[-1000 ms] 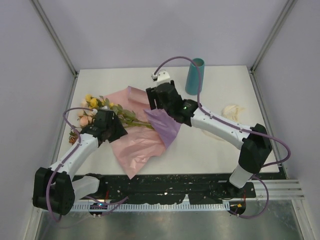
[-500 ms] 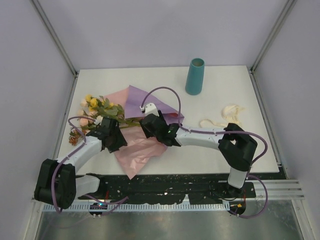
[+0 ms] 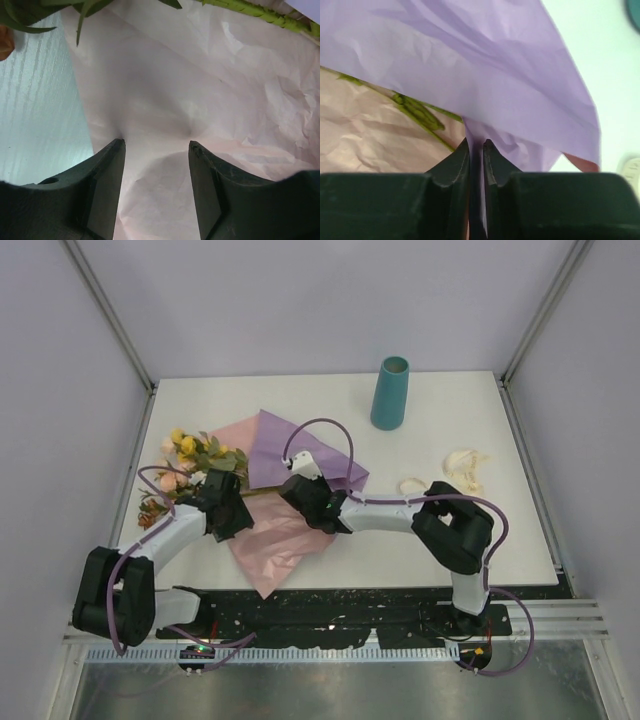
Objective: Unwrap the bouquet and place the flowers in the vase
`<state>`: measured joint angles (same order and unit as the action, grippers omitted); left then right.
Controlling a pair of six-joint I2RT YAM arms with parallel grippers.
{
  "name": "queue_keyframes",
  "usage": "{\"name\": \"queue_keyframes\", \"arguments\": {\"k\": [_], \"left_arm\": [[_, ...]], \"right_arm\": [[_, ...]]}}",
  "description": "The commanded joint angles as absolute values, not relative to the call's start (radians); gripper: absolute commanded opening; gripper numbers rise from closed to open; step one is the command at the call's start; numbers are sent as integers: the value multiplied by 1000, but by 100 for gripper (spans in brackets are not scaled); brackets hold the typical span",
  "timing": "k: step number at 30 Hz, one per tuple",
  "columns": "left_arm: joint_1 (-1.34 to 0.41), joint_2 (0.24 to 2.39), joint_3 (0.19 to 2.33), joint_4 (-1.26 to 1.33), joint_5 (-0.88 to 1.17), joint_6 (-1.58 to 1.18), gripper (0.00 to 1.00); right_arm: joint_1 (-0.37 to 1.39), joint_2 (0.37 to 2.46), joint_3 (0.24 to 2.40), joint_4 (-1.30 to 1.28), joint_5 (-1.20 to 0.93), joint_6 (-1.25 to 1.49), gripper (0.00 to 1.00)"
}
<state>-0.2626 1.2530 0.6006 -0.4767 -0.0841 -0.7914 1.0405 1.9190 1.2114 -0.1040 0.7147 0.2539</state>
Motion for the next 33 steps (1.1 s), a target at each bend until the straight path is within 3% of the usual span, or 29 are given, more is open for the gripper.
{"name": "queue_keyframes", "arguments": {"k": [1, 3, 8, 20, 29, 33], "left_arm": [[-265, 1281, 664, -517, -133, -759, 57], [-265, 1292, 675, -525, -143, -756, 58], [-265, 1310, 680, -523, -166, -752, 59], [-264, 1342, 681, -517, -175, -761, 59], [-264, 1321, 680, -520, -178, -764, 59], [-264, 1293, 681, -523, -178, -764, 59]], "right_arm": [[1035, 1830, 1180, -89, 893, 256, 12], [1020, 1803, 1139, -94, 908, 293, 5], [988, 1672, 1017, -103, 908, 386, 5], [971, 1396, 678, -158, 959, 713, 14], [968, 1289, 557, -271, 948, 1006, 33], [969, 1215, 508, -270, 896, 1034, 50]]}}
